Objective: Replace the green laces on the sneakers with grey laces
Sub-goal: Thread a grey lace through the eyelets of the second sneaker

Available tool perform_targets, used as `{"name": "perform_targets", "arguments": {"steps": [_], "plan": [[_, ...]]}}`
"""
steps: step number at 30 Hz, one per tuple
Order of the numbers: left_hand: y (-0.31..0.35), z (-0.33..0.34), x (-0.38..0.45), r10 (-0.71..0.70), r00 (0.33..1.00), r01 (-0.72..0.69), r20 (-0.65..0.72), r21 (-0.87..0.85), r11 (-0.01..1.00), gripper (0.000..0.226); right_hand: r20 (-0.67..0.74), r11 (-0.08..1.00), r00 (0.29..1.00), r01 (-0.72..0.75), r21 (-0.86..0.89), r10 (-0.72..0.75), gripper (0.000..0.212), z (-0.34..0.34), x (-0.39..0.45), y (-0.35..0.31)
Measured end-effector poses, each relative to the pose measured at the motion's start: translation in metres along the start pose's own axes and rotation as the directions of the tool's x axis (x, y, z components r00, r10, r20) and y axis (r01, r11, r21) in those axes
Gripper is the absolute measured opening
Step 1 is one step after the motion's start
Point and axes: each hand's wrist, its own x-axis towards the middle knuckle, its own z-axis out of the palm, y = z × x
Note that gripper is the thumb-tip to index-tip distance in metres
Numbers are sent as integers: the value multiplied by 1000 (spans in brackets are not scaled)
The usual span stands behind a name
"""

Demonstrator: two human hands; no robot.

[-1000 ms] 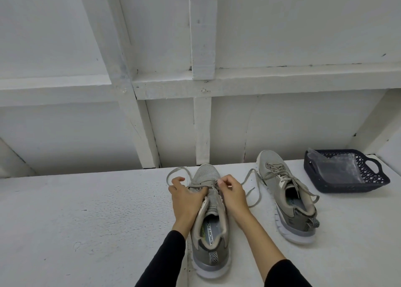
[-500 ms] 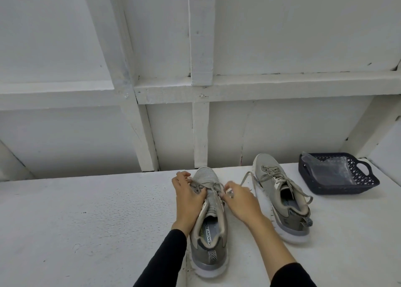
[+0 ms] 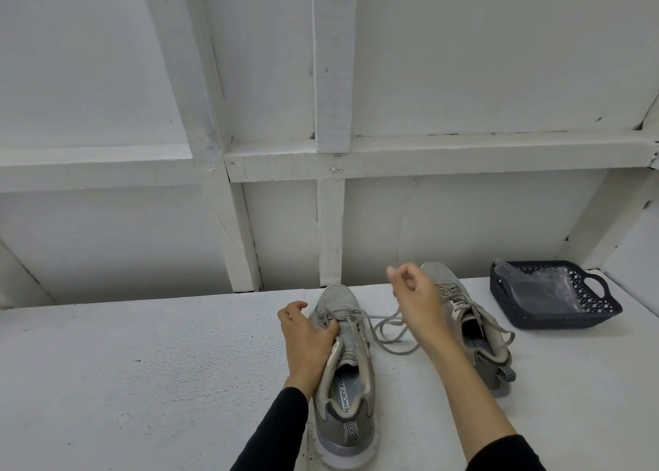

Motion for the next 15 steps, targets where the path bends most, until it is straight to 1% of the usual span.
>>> {"name": "perform_targets", "arguments": {"steps": [1,2,4,5,6,7,8,9,10,11,12,13,14,15], "plan": [[-1,0,0,-20,1000,20,-1,29,999,53,45,982,999,2,-187,7,21,3,0,11],[-1,0,0,-27,1000,27,0,48,998,48,104,937,994,-4,-350,43,18,6,0,23],[-1,0,0,-14,1000,13,8,39,999,35,187,809,971,-9,-588,146,18,12,-5,43],[-1,0,0,-4,1000,4,10,30,1000,30,204,763,961,-10,-646,186,20,14,-8,48],[-1,-1,0,2,1000,-2,11,27,1000,26,219,750,952,-18,-662,216,23,15,-10,51],[0,-1,0,7,1000,-8,11,23,1000,24,245,772,940,-29,-635,237,29,16,-11,51],[0,-1,0,14,1000,-15,12,16,1000,21,273,822,927,-59,-566,255,32,17,-10,48],[0,-1,0,21,1000,-21,14,12,1000,20,294,883,916,-115,-456,272,33,16,-10,42],[1,-2,0,25,1000,-25,18,12,1000,19,301,932,907,-203,-301,295,32,15,-10,35],[1,-3,0,30,999,-30,21,14,999,18,300,948,899,-303,-103,320,30,11,-8,29],[1,-2,-1,35,999,-35,22,16,999,17,300,917,892,-384,106,339,27,7,-5,24],[1,-3,-1,40,999,-41,22,22,999,16,306,853,887,-433,291,346,24,2,-2,21],[1,-3,-2,44,999,-45,22,31,999,15,313,785,885,-455,420,346,23,-1,0,19],[2,-3,-3,48,999,-49,23,42,998,14,317,727,882,-468,503,349,22,-3,2,19]]}}
